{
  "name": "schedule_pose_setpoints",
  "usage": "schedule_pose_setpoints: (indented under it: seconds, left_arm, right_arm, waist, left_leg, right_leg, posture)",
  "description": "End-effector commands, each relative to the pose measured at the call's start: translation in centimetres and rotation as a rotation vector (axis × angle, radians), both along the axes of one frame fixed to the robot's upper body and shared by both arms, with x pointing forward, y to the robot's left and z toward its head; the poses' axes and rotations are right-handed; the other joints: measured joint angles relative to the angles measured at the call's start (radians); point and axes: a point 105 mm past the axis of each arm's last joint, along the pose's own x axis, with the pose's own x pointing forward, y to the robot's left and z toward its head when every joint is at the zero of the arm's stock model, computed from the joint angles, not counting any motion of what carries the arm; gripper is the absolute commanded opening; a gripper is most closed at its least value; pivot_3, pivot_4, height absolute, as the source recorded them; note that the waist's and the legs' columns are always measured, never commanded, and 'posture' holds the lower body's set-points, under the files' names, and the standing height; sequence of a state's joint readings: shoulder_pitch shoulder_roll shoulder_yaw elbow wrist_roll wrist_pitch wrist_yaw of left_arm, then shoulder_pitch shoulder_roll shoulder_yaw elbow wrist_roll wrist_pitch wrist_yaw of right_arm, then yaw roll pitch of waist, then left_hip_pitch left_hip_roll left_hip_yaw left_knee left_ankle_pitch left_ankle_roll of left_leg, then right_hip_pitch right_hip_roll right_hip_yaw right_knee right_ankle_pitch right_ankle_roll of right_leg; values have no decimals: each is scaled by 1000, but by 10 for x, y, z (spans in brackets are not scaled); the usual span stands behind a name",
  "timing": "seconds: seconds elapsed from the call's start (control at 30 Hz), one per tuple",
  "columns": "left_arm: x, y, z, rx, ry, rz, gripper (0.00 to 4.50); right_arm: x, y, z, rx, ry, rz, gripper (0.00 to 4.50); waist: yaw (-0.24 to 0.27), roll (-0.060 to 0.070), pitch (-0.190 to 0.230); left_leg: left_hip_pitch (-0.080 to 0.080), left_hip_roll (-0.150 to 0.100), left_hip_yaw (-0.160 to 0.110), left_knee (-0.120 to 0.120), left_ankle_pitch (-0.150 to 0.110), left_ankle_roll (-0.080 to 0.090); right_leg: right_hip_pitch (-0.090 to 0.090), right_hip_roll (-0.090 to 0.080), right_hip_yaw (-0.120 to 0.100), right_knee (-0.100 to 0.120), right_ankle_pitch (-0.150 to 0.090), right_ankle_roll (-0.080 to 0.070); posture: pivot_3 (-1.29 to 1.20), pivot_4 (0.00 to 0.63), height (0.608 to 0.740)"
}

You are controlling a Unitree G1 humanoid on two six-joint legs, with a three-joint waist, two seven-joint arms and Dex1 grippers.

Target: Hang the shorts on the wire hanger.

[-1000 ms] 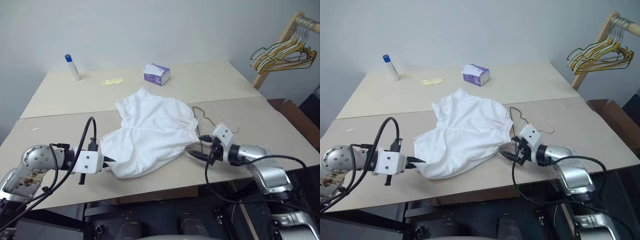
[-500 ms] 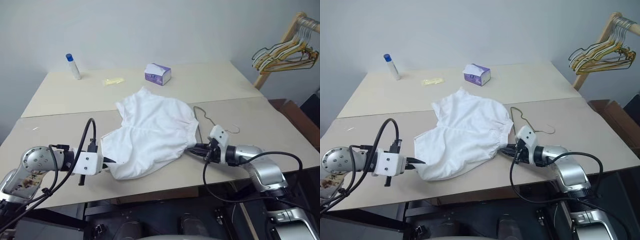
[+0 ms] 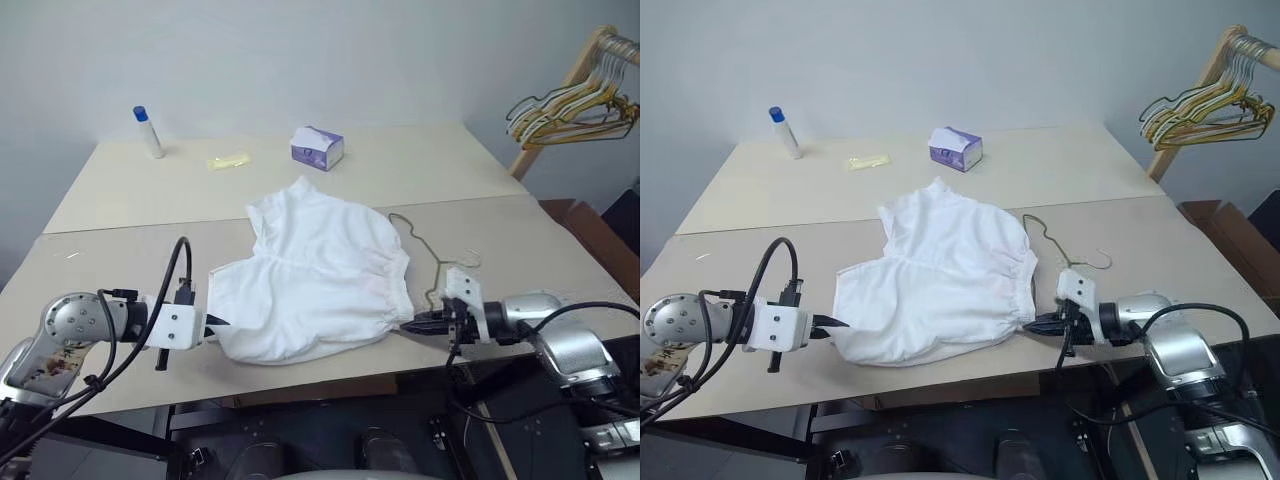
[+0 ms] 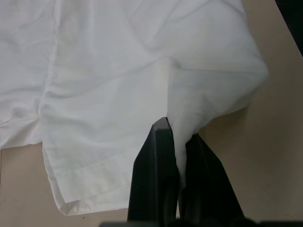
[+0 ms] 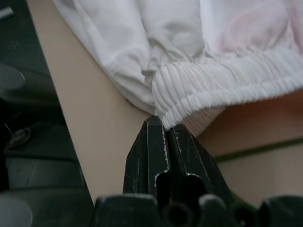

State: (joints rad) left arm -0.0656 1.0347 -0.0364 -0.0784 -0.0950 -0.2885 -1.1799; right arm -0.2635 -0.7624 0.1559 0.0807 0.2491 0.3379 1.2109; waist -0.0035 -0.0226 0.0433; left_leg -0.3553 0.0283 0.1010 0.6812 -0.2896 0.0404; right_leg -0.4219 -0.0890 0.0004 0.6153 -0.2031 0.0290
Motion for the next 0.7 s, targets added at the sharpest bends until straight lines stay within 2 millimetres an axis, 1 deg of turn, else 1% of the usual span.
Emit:
schedule_pose_setpoints:
  seconds: [0.03, 0.07, 0.1, 0.13, 0.23, 0.33, 0.37, 0.43, 0.47, 0.53, 0.57, 0.6, 0.7]
  left_arm:
    - [2, -1, 9, 5, -43, -18, 0]
    - [2, 1, 9, 11, -41, -16, 0]
    - [2, 4, 9, 18, -38, -14, 0]
    - [1, 6, 9, 25, -36, -12, 0]
    - [0, 8, 9, 33, -34, -11, 0]
    - [-2, 6, 8, 23, -32, -11, 0]
    - [-3, 5, 8, 21, -31, -12, 0]
    - [-4, 4, 7, 19, -28, -13, 0]
    - [-5, 4, 6, 18, -26, -12, 0]
    - [-7, 4, 6, 17, -22, -10, 0]
    - [-7, 4, 5, 17, -20, -10, 0]
    - [-8, 4, 5, 17, -19, -10, 0]
    - [-7, 3, 6, 15, -19, -11, 0]
  right_arm:
    - [11, -5, 9, -50, -70, 6, 1140]
    - [10, -9, 9, -69, -67, 20, 1436]
    - [10, -13, 9, -87, -65, 26, 1874]
    - [11, -17, 10, -107, -69, 28, 2163]
    - [13, -26, 15, -164, -115, 35, 3279]
    - [7, -30, 32, -222, -197, 72, 4326]
    - [2, -30, 40, -254, -243, 91, 4465]
    - [-4, -28, 50, -305, -315, 108, 4465]
    - [-7, -24, 55, -332, -381, 117, 4465]
    - [-15, -11, 64, -320, -469, 120, 4465]
    - [-19, -4, 65, -327, -529, 134, 4465]
    - [-23, 2, 62, -334, -553, 146, 4465]
    - [-30, 17, 48, -385, -649, 188, 4465]
  waist:
    - [0, 0, 0]
    - [1, 0, 0]
    - [1, 0, 0]
    - [1, 0, 0]
    - [2, 0, 1]
    - [5, 1, 2]
    - [7, 2, 3]
    - [13, 3, 6]
    - [15, 2, 6]
    - [16, 1, 7]
    - [16, 1, 7]
    - [15, 0, 8]
    - [16, -1, 9]
  left_leg:
    - [0, 0, 1, 0, 0, 0]
    - [0, 0, 3, 0, 0, 0]
    - [0, 1, 4, 0, 0, 0]
    - [0, 1, 6, 0, 0, 0]
    - [0, 1, 7, 0, 0, 0]
    - [-1, 1, 7, 0, -1, -1]
    - [-1, 1, 8, 0, -1, -1]
    - [-2, 2, 8, -1, -1, -1]
    - [-2, 2, 8, -1, -2, -1]
    - [-2, 3, 8, -1, -2, -2]
    - [-2, 3, 8, -1, -2, -2]
    - [-1, 4, 8, -1, -3, -3]
    - [-1, 4, 9, -1, -3, -3]
  right_leg:
    - [0, 0, 0, 0, 0, 0]
    - [0, 0, 0, 0, 0, 0]
    - [0, 0, 0, 0, 0, 0]
    - [0, 0, 0, 0, 0, 0]
    - [0, 0, 0, -1, 0, 0]
    - [-1, 0, 0, -2, 0, 0]
    - [-2, 0, 0, -2, 0, 0]
    - [-2, 0, 0, -2, 0, 0]
    - [-3, 0, 0, -2, 0, 0]
    - [-3, 0, 0, -2, 0, -1]
    - [-3, 1, 0, -2, -1, -1]
    - [-3, 1, 0, -2, -1, -1]
    - [-2, 1, 0, -2, -6, 4]
  posture:
    - [41, 29, 740]
    - [41, 29, 740]
    - [41, 30, 740]
    - [43, 33, 740]
    - [43, 33, 740]
    - [47, 40, 740]
    - [49, 49, 740]
    - [49, 56, 740]
    - [46, 60, 740]
    - [40, 65, 740]
    - [40, 65, 740]
    - [37, 66, 740]
    - [36, 69, 740]
